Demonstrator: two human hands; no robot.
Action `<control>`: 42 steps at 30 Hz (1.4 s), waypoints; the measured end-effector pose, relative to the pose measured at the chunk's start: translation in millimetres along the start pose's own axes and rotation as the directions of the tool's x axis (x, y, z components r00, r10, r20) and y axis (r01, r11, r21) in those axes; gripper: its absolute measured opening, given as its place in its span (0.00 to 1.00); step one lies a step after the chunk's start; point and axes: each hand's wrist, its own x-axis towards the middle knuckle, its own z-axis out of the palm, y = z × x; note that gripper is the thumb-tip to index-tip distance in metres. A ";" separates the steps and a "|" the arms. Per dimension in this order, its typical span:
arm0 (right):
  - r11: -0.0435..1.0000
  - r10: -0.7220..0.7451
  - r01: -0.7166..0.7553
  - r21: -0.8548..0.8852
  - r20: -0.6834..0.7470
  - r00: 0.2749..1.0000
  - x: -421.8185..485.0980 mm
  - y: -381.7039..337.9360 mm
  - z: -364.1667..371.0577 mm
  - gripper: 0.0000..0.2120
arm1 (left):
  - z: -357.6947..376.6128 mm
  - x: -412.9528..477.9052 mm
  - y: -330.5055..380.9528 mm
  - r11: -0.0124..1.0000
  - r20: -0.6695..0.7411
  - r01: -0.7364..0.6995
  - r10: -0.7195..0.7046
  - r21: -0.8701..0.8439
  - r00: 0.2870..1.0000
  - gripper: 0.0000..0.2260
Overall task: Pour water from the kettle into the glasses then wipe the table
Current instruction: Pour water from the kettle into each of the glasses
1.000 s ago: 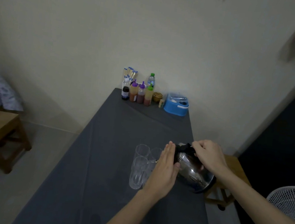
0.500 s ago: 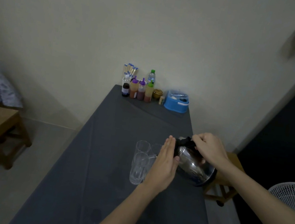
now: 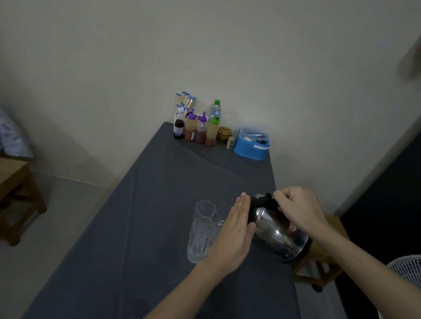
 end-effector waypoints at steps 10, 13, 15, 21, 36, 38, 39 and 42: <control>1.000 -0.018 0.018 -0.012 0.038 0.999 1.7 -9.1 -3.8 0.19 | -3.7 1.2 -2.1 1.000 -0.001 0.014 -0.014 0.006 1.000 0.26; 1.000 -0.024 0.024 -0.014 0.015 1.000 3.2 -9.2 -2.2 0.21 | -5.1 1.7 -3.7 1.000 -0.004 0.018 -0.018 0.006 1.000 0.26; 0.999 -0.030 0.030 -0.014 0.005 1.000 3.8 -9.5 -1.3 0.21 | -5.6 1.1 -3.6 1.000 -0.002 0.018 -0.018 -0.001 1.000 0.26; 1.000 -0.012 0.012 0.020 0.010 1.000 3.3 -2.9 4.1 0.20 | -6.3 2.7 -4.3 1.000 0.002 0.016 -0.016 0.021 1.000 0.26; 0.837 0.339 -0.286 0.468 -0.033 0.940 -25.4 44.9 38.1 0.17 | -2.4 9.8 2.2 0.963 0.084 -0.140 0.123 0.230 0.989 0.24; 0.770 0.405 -0.329 0.547 -0.020 0.914 -28.2 51.0 42.6 0.15 | 1.3 15.1 2.1 0.950 0.095 -0.173 0.153 0.261 0.984 0.27; 0.738 0.430 -0.346 0.579 -0.010 0.903 -29.2 53.3 44.0 0.14 | 3.9 18.2 1.4 0.945 0.099 -0.182 0.160 0.271 0.982 0.28; 0.667 0.488 -0.375 0.644 0.002 0.873 -29.0 61.5 48.4 0.12 | 12.7 28.0 -0.4 0.941 0.103 -0.193 0.171 0.277 0.980 0.28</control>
